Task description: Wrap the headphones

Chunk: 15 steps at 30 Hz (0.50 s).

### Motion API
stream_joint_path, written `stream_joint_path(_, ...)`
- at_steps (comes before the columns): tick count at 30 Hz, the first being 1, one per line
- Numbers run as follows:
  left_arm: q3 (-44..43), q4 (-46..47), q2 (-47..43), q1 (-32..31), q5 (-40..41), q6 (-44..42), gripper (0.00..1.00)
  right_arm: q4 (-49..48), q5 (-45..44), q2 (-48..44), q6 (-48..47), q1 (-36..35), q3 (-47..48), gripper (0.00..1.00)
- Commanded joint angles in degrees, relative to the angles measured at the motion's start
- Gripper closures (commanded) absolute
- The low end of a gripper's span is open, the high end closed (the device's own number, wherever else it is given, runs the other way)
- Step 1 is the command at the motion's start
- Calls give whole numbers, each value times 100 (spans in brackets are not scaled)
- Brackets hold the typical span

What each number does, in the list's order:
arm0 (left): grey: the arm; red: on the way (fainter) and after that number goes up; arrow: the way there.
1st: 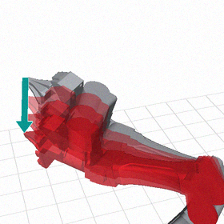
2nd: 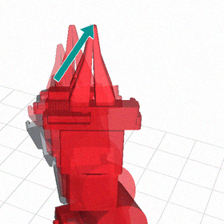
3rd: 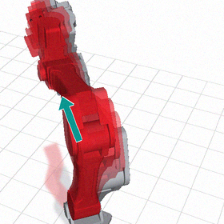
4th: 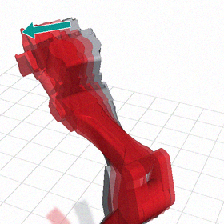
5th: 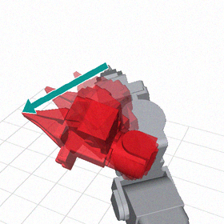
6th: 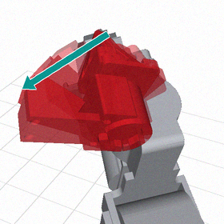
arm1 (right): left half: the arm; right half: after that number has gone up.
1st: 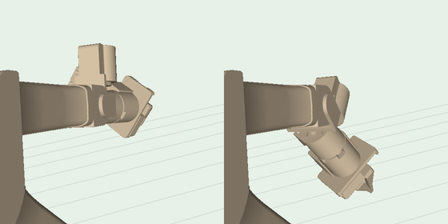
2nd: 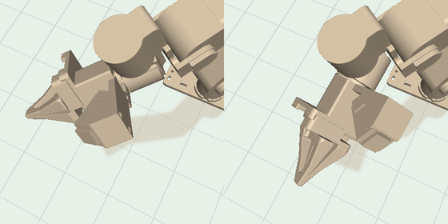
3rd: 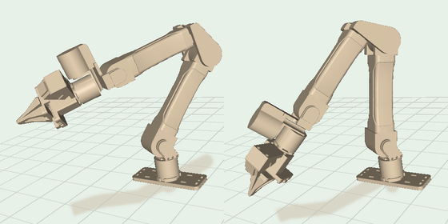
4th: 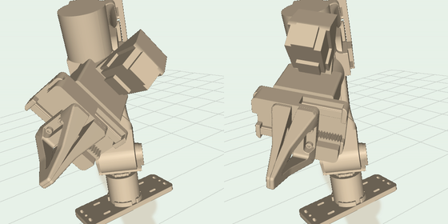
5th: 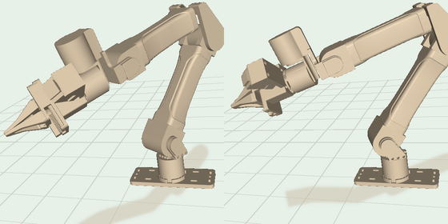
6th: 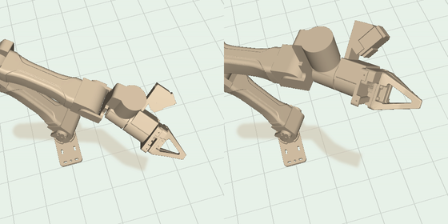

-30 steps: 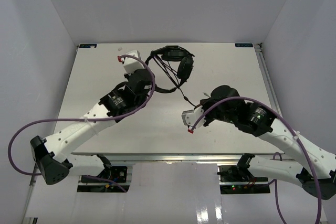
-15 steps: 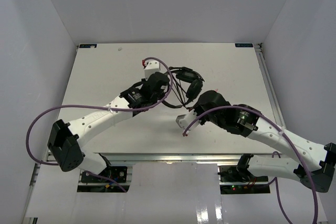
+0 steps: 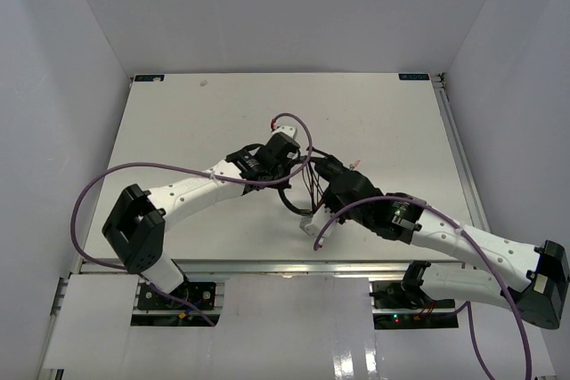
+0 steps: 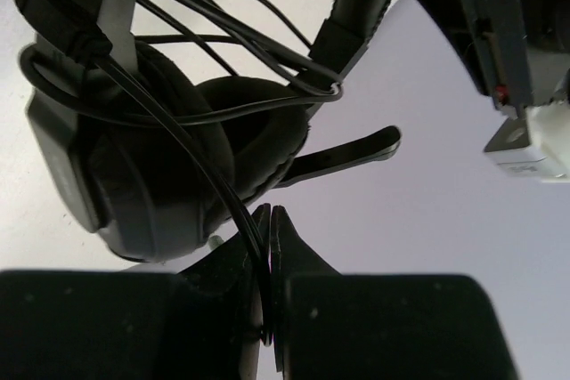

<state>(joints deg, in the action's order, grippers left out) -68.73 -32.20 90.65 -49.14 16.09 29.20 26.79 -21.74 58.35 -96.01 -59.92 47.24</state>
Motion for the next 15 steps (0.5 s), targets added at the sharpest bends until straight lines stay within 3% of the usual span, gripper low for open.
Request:
stream_joint_path(1, -53, 56, 117, 18, -875, -323, 100, -609, 286, -109, -357, -28, -193, 92)
stream_joint_path(15, -172, 42, 576, 1, -1400, -406, 100, -707, 1157, -25, 216, 23, -78, 92)
